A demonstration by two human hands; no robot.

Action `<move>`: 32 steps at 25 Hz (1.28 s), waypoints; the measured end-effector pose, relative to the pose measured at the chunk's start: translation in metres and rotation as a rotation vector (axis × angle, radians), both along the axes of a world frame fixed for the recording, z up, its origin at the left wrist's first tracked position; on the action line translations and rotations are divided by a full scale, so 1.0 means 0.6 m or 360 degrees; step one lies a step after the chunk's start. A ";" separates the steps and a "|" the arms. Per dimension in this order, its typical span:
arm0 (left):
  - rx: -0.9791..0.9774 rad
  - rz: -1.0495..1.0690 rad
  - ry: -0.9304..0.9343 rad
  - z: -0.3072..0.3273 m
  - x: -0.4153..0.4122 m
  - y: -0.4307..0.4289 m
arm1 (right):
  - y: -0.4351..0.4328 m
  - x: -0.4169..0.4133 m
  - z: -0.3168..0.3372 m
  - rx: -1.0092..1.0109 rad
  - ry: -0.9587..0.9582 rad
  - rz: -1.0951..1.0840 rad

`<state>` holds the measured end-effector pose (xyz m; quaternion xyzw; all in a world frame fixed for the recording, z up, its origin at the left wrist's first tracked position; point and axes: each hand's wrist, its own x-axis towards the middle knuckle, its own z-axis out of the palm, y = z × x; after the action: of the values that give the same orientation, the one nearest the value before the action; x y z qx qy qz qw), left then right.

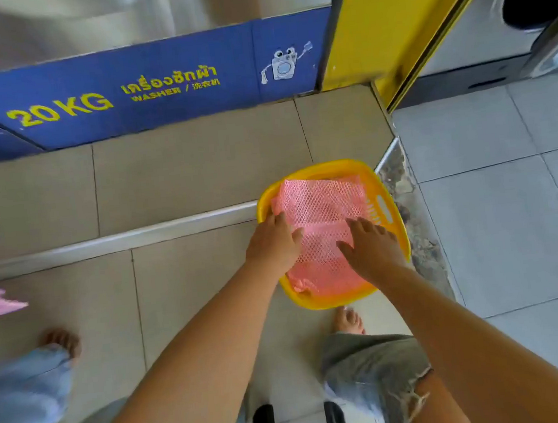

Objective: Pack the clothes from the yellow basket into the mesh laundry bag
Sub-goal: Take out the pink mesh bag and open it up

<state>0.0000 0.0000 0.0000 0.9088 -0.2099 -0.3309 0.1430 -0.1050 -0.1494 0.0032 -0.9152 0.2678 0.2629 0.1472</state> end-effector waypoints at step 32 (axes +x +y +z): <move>-0.1165 0.0581 -0.1097 -0.001 -0.059 0.093 | 0.124 0.022 -0.015 0.0001 -0.1531 -0.0273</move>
<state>-0.0352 0.0559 -0.0008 0.8773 -0.1847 0.1120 0.4286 -0.0920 -0.0750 -0.0057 -0.9075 0.2438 -0.2028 0.2756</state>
